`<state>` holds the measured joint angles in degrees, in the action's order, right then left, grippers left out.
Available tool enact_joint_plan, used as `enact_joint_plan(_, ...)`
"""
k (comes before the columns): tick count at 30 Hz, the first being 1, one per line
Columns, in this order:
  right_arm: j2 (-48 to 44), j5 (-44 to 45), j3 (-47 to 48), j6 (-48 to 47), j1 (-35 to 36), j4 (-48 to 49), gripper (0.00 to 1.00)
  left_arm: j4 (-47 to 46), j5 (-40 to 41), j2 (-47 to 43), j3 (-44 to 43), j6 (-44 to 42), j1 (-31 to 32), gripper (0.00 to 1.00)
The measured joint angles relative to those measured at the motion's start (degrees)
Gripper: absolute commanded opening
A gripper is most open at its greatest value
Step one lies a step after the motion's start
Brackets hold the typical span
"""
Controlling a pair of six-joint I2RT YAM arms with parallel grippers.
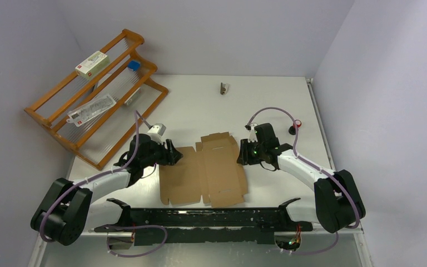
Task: Fold the paper box
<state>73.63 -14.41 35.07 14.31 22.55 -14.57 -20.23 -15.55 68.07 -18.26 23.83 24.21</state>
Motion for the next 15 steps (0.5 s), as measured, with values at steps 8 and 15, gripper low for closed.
enact_joint_plan(8,0.02,-2.49,-1.03,0.46,-0.02,0.35,0.33,0.42,0.02,-0.02,-0.76,0.00,0.02,0.64)
enact_joint_plan(15,0.13,-5.53,-1.14,1.14,-0.07,0.59,0.31,1.01,0.39,-0.90,-0.83,0.00,0.02,0.64)
